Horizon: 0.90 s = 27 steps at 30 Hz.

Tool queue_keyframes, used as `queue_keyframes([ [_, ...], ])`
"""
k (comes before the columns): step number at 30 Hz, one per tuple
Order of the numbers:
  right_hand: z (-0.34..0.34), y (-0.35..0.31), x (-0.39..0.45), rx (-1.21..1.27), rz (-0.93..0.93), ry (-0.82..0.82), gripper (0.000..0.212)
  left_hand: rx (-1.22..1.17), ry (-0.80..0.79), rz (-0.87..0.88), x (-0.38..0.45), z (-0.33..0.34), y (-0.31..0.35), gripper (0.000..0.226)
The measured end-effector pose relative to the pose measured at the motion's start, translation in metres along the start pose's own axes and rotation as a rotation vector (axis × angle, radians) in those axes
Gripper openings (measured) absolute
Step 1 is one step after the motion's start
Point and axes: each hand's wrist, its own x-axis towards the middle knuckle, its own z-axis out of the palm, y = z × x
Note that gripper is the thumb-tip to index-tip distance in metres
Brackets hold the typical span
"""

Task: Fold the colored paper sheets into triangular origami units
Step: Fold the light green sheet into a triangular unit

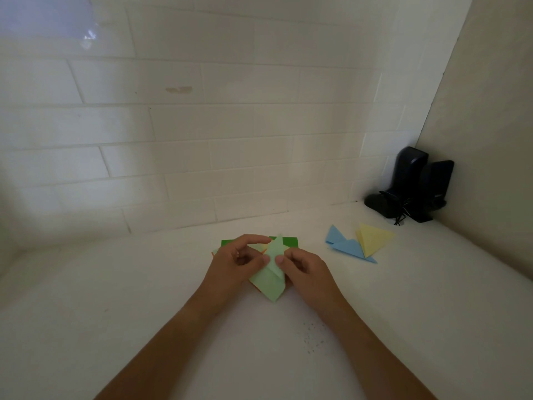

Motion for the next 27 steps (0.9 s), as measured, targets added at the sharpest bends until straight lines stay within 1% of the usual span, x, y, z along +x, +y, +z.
queue_keyframes([
  [4, -0.0012, 0.0, -0.0006, 0.006, 0.001, 0.023, 0.037, 0.029, -0.031, 0.022, -0.0011, 0.0032, -0.0017, 0.034],
  [6, -0.0005, -0.0006, -0.0012, 0.013, 0.003, 0.029, 0.036, 0.037, -0.02, 0.013, -0.001, 0.0039, -0.002, 0.033],
  [10, 0.0006, 0.0021, 0.0002, -0.006, 0.005, 0.024, 0.035, 0.076, -0.056, 0.012, -0.0001, 0.0043, -0.0057, 0.028],
  [12, 0.0002, 0.0033, -0.0001, -0.004, -0.016, -0.028, 0.036, 0.066, -0.031, -0.014, 0.0, 0.0051, -0.0058, 0.021],
  [15, 0.0001, 0.0025, -0.0026, -0.047, -0.072, -0.157, 0.033, 0.025, -0.017, -0.036, 0.0002, 0.0043, -0.0025, 0.013],
  [18, 0.0006, 0.0016, -0.0028, -0.081, -0.086, -0.182, 0.029, 0.037, -0.039, -0.026, 0.0004, 0.0025, -0.0019, 0.009],
  [21, 0.0002, 0.0014, -0.0017, -0.059, -0.056, -0.195, 0.031, 0.014, 0.004, -0.052, 0.0015, 0.0001, -0.0037, 0.01],
  [25, 0.0007, 0.0045, 0.0005, -0.062, -0.046, -0.206, 0.032, -0.088, 0.085, -0.086, 0.001, -0.0011, -0.0015, 0.015],
  [27, 0.001, 0.006, 0.0013, -0.066, -0.045, -0.201, 0.038, -0.119, 0.102, -0.108, 0.0009, -0.0016, -0.0008, 0.019],
])
